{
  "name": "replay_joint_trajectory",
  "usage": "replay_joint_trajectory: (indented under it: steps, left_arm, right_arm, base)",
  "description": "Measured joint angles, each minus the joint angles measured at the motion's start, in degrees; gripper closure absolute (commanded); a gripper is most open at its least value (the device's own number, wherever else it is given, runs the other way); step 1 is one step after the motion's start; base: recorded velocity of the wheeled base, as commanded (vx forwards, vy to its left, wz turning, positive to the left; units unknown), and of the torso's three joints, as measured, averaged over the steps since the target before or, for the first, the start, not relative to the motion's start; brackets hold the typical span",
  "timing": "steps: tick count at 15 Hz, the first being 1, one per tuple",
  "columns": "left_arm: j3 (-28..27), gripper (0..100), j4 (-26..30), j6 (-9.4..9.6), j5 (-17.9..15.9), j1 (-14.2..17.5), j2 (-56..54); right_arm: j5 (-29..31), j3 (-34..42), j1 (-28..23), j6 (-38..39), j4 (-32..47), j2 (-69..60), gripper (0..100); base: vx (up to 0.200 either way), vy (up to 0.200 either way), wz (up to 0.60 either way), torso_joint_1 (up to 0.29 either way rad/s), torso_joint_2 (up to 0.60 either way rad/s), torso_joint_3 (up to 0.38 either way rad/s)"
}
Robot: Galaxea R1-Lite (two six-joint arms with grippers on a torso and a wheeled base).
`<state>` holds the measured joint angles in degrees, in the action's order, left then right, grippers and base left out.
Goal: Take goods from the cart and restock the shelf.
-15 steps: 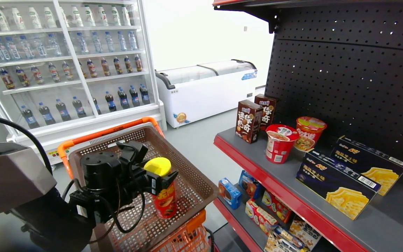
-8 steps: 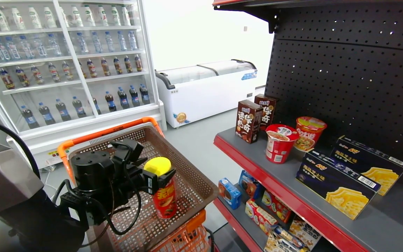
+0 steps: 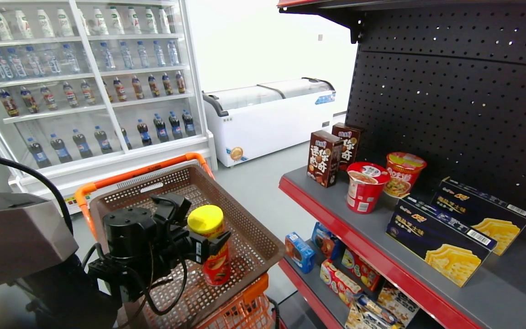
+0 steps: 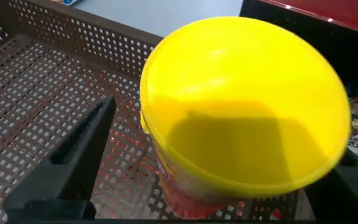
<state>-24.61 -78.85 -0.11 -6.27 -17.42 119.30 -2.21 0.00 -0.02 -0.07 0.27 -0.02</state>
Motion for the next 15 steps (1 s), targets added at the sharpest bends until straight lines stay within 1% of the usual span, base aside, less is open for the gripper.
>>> replay_joint_trajectory:
  steps: [2, 3, 4, 6, 7, 8, 11, 15]
  left_arm:
    - [0.0, 0, -5.8, 0.04, 0.3, -0.1, 4.1]
    - [0.1, 0, -8.8, 0.09, 0.9, -0.1, 6.1]
    - [0.3, 0, -10.7, 0.22, 1.4, -0.2, 7.9]
    - [1.0, 0, -11.1, 1.26, 1.5, -0.5, 10.1]
    - [1.3, 0, -11.1, 2.60, 1.5, -0.6, 10.7]
    - [1.3, 0, -11.1, 3.44, 1.5, -1.0, 11.1]
    - [1.1, 0, -11.2, 3.94, 1.7, -2.0, 11.5]
    - [4.7, 0, -11.1, 4.12, 1.9, -2.2, 9.5]
  right_arm:
    - [0.0, 0.0, 0.0, 0.0, 0.0, 0.0, 0]
    - [0.0, 0.0, 0.0, 0.0, 0.0, 0.0, 0]
    - [0.0, 0.0, 0.0, 0.0, 0.0, 0.0, 0]
    - [0.0, 0.0, 0.0, 0.0, 0.0, 0.0, 0]
    - [0.0, 0.0, 0.0, 0.0, 0.0, 0.0, 0]
    - [0.0, 0.0, 0.0, 0.0, 0.0, 0.0, 0]
    - [0.0, 0.0, 0.0, 0.0, 0.0, 0.0, 0]
    - [0.0, 0.0, 0.0, 0.0, 0.0, 0.0, 0]
  base:
    - [0.000, 0.000, 0.00, 0.000, 0.00, 0.000]
    - [0.000, 0.000, 0.00, 0.000, 0.00, 0.000]
    - [0.000, 0.000, 0.00, 0.000, 0.00, 0.000]
    - [0.000, 0.000, 0.00, 0.000, 0.00, 0.000]
    - [0.000, 0.000, 0.00, 0.000, 0.00, 0.000]
    - [0.000, 0.000, 0.00, 0.000, 0.00, 0.000]
    - [0.000, 0.000, 0.00, 0.000, 0.00, 0.000]
    - [0.000, 0.000, 0.00, 0.000, 0.00, 0.000]
